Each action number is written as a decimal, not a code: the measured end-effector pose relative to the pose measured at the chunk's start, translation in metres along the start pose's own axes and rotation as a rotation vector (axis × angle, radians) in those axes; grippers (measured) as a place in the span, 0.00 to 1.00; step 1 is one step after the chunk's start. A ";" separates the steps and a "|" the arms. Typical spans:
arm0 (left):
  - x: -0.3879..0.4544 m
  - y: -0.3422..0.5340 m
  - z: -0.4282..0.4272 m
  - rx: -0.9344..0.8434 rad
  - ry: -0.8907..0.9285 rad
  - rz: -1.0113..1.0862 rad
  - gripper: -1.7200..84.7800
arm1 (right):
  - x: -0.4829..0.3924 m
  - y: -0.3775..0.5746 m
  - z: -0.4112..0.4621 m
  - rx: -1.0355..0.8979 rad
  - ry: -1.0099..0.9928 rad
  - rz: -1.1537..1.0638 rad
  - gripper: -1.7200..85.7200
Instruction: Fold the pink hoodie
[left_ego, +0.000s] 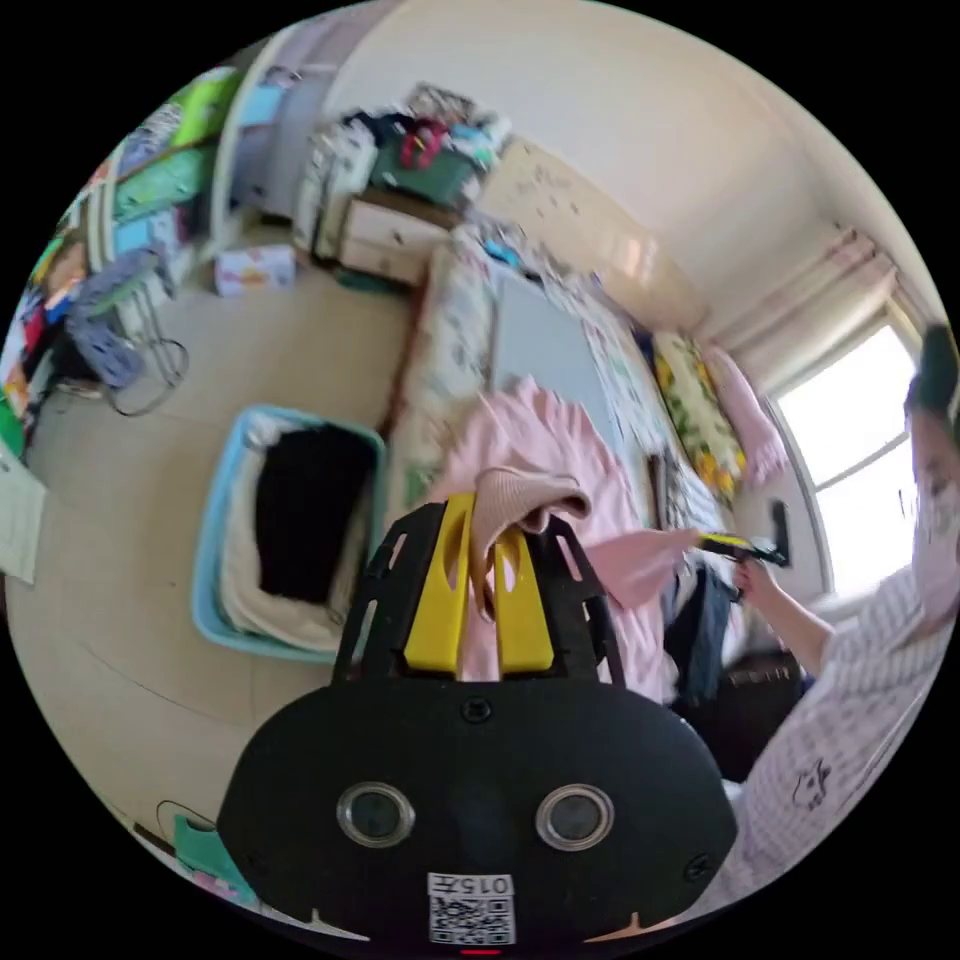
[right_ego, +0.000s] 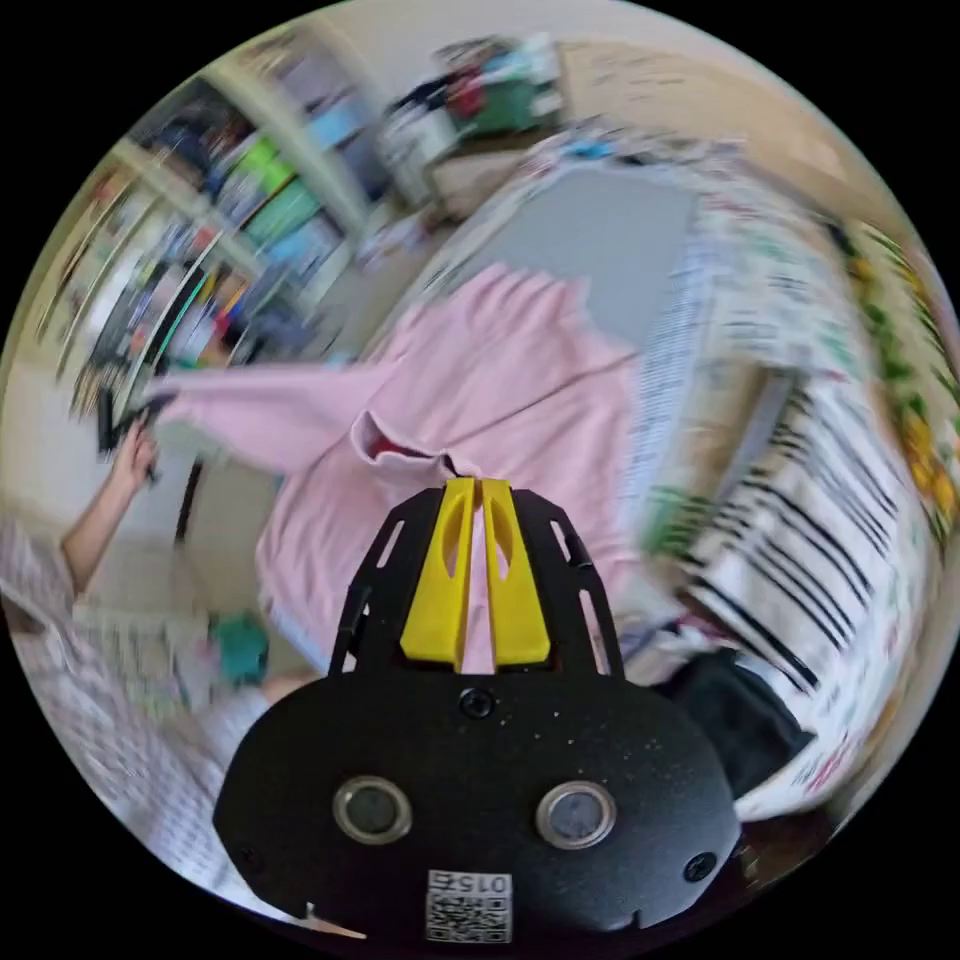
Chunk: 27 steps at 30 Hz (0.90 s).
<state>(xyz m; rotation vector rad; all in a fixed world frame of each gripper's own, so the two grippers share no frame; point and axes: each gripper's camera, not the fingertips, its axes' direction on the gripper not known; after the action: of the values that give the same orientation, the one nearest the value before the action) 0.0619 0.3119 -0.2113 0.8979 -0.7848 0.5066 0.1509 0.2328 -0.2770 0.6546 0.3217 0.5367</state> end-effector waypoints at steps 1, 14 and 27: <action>-0.018 -0.016 -0.020 0.097 -0.104 -0.067 0.06 | 0.044 0.002 -0.052 0.117 0.209 0.046 0.03; -0.060 0.157 0.105 -0.620 0.018 -0.356 0.15 | 0.085 0.360 0.068 -0.553 -0.202 0.376 0.12; -0.053 0.096 0.092 -0.770 -0.030 -0.168 0.03 | 0.101 0.394 0.067 -0.702 -0.157 0.322 0.05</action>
<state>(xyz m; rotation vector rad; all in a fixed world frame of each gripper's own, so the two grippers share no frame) -0.0721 0.2829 -0.1703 0.2489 -0.8323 0.0195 0.1179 0.5191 0.0181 0.0586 -0.1310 0.8441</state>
